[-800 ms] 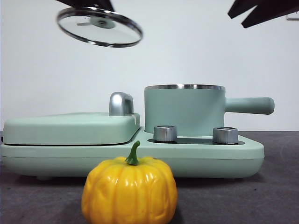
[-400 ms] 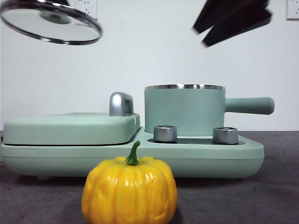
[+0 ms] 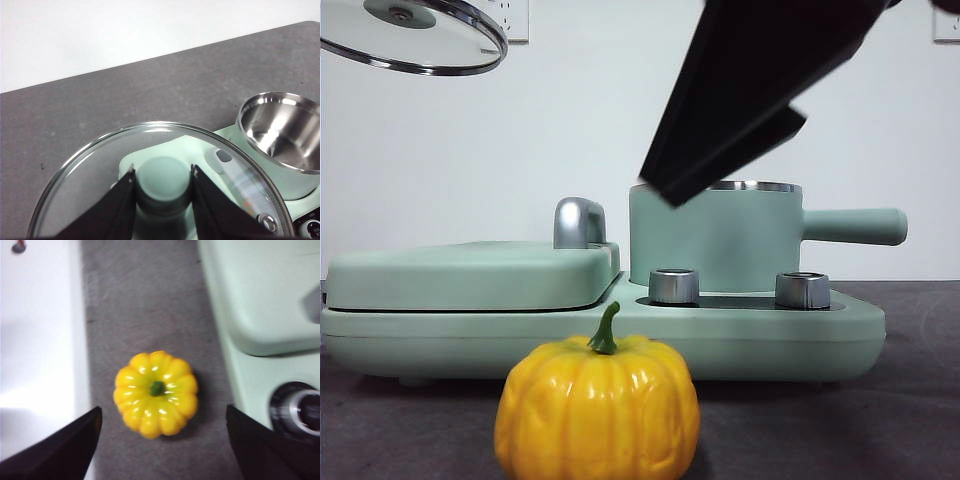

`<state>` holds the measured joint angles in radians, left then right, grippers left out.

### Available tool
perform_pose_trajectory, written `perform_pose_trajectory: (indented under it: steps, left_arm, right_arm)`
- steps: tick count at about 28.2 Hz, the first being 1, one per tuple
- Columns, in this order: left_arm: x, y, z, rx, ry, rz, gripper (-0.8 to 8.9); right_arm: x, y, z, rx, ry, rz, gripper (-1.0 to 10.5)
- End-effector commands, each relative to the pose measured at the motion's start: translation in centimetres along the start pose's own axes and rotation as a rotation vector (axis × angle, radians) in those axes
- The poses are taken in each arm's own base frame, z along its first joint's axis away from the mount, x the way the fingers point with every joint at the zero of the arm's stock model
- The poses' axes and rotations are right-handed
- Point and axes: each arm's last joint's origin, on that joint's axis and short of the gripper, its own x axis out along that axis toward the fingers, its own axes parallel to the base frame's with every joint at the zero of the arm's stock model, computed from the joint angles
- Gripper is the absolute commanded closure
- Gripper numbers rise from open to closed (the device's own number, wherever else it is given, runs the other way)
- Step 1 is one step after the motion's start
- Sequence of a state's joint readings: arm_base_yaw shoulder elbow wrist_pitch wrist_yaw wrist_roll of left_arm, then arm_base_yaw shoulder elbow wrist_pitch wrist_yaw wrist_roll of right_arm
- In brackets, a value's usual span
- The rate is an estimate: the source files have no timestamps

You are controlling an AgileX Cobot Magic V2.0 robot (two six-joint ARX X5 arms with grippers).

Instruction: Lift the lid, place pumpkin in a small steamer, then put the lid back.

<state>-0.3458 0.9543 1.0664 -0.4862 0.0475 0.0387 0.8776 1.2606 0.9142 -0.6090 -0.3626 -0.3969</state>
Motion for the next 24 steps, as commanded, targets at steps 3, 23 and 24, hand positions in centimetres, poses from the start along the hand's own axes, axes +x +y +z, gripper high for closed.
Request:
perform_pose_trajectory:
  steps: [3, 23, 24]
  left_arm:
    - [-0.3, 0.0, 0.8, -0.005, -0.048, 0.004, 8.03]
    - [-0.3, 0.2, 0.8, -0.005, -0.048, 0.012, 8.03]
    - [-0.3, 0.2, 0.8, -0.005, -0.048, 0.014, 8.03]
  right_arm:
    - [1.9, 0.2, 0.7, -0.064, 0.026, 0.029, 5.4]
    - [7.9, -0.2, -0.1, -0.099, 0.176, 0.027, 4.9]
    - [8.1, -0.2, -0.1, -0.097, 0.181, 0.028, 4.9]
